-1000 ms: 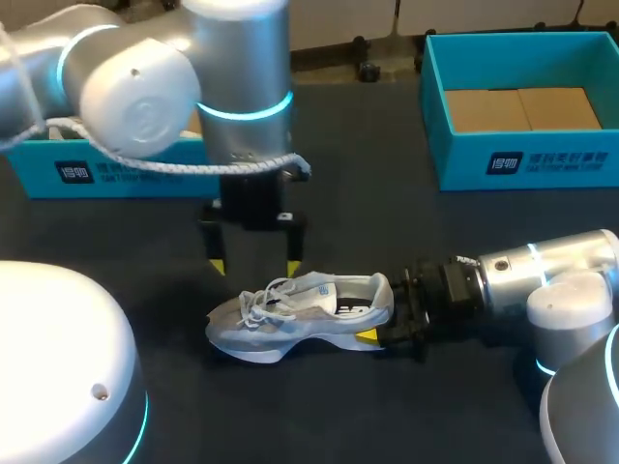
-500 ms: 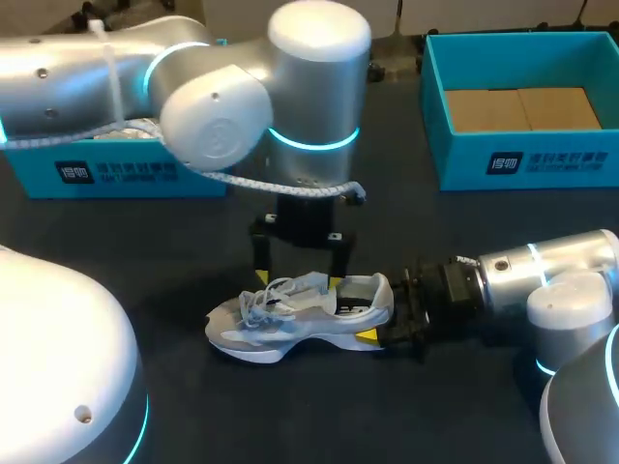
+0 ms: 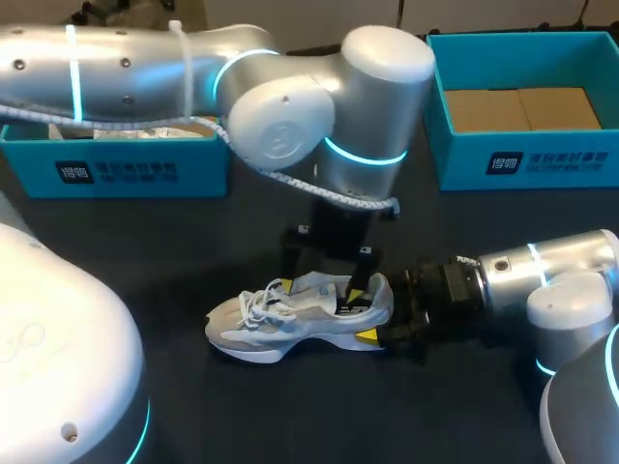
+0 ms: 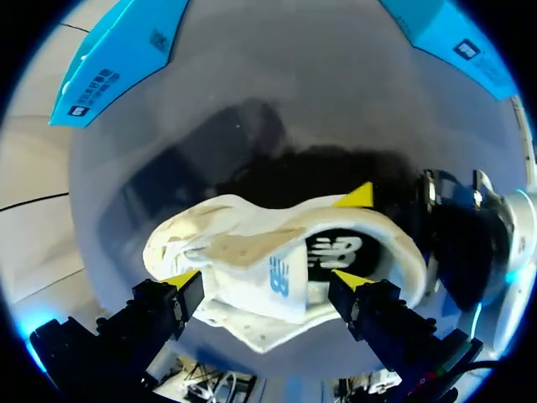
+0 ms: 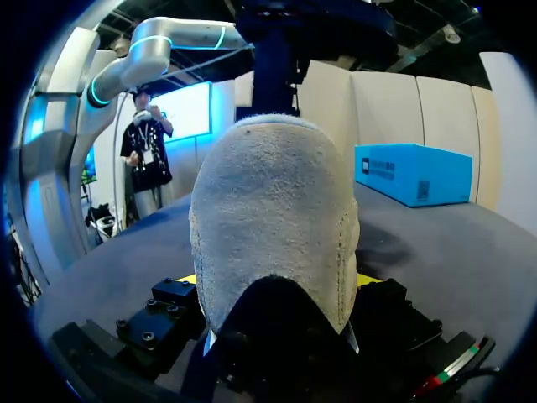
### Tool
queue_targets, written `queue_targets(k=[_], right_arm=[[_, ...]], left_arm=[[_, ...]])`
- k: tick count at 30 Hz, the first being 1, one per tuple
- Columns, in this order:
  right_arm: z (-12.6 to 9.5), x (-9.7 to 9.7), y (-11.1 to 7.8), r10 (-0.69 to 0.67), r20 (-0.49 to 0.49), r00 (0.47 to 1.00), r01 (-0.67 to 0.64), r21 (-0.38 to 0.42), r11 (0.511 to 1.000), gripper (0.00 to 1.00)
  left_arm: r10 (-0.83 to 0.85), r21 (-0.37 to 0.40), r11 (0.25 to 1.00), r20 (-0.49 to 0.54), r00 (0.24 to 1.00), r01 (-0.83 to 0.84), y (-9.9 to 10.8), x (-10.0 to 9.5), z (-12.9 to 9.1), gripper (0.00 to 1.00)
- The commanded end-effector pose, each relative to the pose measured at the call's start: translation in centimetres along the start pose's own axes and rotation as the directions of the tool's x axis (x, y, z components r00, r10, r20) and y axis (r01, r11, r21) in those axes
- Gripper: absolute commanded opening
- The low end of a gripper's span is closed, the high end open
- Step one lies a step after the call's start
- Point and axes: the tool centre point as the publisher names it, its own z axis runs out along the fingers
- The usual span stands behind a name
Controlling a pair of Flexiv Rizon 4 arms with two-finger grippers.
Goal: Take the shoe out of the shoebox, open the shoe tongue, remove and reinsert the insole, then place the shoe into the shoebox
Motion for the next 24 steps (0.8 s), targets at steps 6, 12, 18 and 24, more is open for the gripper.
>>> queue_targets(k=[6,12,18,24], right_arm=[[0.2,0.1,-0.1,0.0,0.001,1.0,0.0,0.002,1.0,0.0],[0.2,0.1,-0.1,0.0,0.001,1.0,0.0,0.002,1.0,0.0],[0.2,0.1,-0.1,0.0,0.001,1.0,0.0,0.002,1.0,0.0],[0.2,0.1,-0.1,0.0,0.001,1.0,0.0,0.002,1.0,0.0]], left_arm=[[-0.025,-0.032,0.999,0.171,0.985,0.031,-0.2,0.2,1.3,0.99],[-0.047,-0.05,0.997,0.166,0.985,0.056,0.0,-0.8,1.3,0.71],[-0.042,-0.07,0.996,0.14,0.989,0.053,0.1,-2.0,1.1,0.48],[-0.038,-0.069,0.997,0.107,0.994,0.045,0.3,-3.2,0.7,0.31]])
